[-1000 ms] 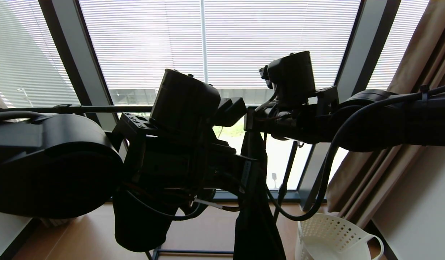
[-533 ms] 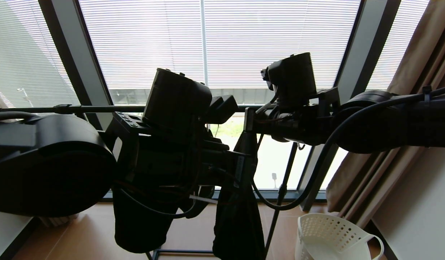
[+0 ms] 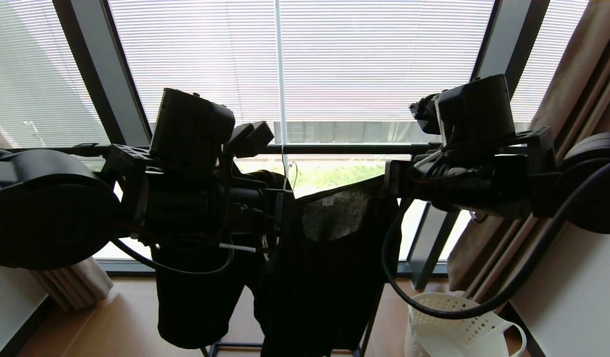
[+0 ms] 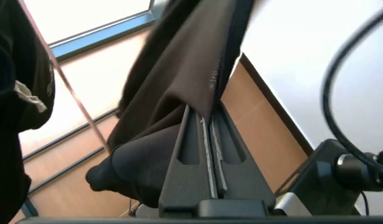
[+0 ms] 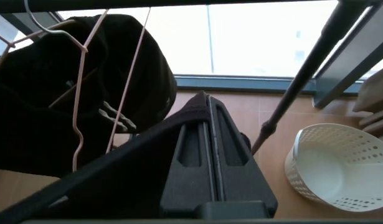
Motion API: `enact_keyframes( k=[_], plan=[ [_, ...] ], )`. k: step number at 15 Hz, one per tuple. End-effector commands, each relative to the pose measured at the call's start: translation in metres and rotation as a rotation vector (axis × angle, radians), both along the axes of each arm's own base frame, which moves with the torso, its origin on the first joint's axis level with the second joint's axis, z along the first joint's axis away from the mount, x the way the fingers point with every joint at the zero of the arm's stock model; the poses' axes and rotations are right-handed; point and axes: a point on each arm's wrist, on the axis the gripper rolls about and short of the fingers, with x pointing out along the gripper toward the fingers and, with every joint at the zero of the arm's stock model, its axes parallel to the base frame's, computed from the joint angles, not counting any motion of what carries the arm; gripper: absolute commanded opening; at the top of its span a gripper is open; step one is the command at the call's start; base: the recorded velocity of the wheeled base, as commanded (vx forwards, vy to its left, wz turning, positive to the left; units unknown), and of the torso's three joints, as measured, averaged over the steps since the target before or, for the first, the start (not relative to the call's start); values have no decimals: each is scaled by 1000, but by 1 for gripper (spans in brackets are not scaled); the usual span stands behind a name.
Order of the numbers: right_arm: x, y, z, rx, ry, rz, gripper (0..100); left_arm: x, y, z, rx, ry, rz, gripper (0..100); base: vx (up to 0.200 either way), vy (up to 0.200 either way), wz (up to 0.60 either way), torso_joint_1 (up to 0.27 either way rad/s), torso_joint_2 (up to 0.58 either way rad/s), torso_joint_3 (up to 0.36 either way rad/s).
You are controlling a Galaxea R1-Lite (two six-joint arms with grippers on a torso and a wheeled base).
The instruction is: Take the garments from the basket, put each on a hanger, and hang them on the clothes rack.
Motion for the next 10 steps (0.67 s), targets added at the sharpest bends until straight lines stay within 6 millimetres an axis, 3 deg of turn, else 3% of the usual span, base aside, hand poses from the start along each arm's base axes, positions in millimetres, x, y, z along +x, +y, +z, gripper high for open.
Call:
enact_keyframes(
  k=[1, 4, 10],
  plan=[
    [-39, -14, 8, 5, -11, 42, 0, 12, 2, -5, 7, 10, 28, 0, 0, 0, 0, 0, 0, 0],
    [-66, -21, -2, -20, 18, 84, 0, 25, -6, -4, -1, 0, 30, 0, 0, 0, 0, 0, 0, 0],
    [-62, -19, -28, -77, 92, 82, 0, 30, -12, 0, -7, -22, 15, 0, 0, 0, 0, 0, 0, 0]
  ],
)
